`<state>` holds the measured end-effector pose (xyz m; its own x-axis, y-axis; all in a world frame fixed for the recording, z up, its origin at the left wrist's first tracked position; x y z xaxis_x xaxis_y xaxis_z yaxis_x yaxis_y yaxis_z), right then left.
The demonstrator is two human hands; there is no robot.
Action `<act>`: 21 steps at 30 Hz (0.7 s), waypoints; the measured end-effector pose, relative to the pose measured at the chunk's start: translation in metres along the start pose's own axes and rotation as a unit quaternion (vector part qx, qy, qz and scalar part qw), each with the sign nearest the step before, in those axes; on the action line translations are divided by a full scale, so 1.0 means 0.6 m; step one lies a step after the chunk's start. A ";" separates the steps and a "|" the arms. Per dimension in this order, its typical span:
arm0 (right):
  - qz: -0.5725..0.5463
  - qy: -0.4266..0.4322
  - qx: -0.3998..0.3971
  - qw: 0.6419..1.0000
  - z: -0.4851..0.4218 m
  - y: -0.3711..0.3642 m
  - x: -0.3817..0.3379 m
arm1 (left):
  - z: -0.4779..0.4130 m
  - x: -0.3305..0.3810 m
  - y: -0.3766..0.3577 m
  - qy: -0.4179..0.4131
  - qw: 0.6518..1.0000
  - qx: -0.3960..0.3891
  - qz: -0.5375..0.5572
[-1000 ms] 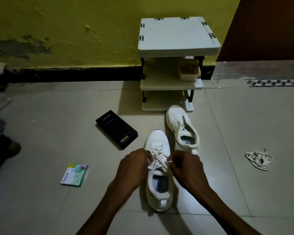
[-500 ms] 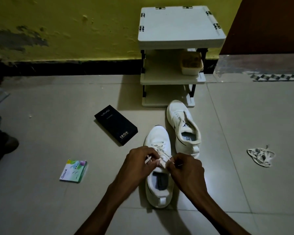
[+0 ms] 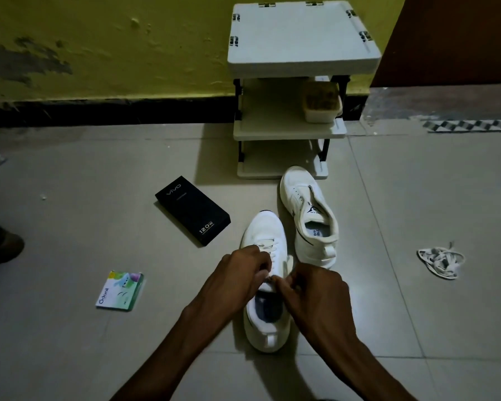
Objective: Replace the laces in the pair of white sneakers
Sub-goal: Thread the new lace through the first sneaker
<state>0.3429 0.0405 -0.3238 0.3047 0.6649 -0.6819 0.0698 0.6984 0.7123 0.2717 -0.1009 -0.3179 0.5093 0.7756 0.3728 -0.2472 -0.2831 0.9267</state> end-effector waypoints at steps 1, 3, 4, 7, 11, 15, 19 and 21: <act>0.006 0.024 -0.006 1.000 -0.002 -0.002 -0.003 | -0.001 0.002 -0.002 -0.006 1.000 -0.010 -0.012; 0.032 0.078 0.002 0.996 -0.004 -0.006 -0.006 | -0.007 0.003 -0.008 -0.011 0.997 -0.050 -0.063; 0.035 0.084 -0.006 0.996 -0.008 -0.014 -0.002 | -0.009 0.001 -0.010 -0.006 0.993 -0.074 -0.090; 0.027 0.070 -0.033 0.997 -0.005 -0.029 0.005 | -0.022 0.003 -0.017 0.012 0.985 -0.124 -0.118; -0.007 0.062 -0.013 0.998 -0.001 -0.021 -0.009 | -0.021 -0.017 -0.049 -0.007 0.980 -0.093 -0.178; 0.004 0.045 -0.021 0.999 -0.004 -0.030 -0.008 | -0.013 -0.039 -0.041 -0.106 0.968 -0.099 -0.204; 0.069 0.058 0.017 0.996 -0.017 -0.047 -0.022 | -0.038 -0.040 -0.003 -0.145 0.952 -0.128 -0.235; 0.100 0.062 0.002 0.993 -0.014 -0.044 -0.024 | -0.052 -0.034 0.012 -0.120 0.945 -0.185 -0.242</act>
<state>0.3287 0.0148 -0.3343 0.1929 0.8185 -0.5412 0.0228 0.5477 0.8364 0.2339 -0.1013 -0.3201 0.7975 0.6012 -0.0498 -0.1857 0.3231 0.9280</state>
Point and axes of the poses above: each hand's wrist, its own z-axis away from the middle knuckle, its own y-axis out of the back of the hand, x = y × z, the point moved 1 cm from there along -z, towards the middle knuckle, and after that the axes turned 10 degrees about -z, right-handed, at the moved point
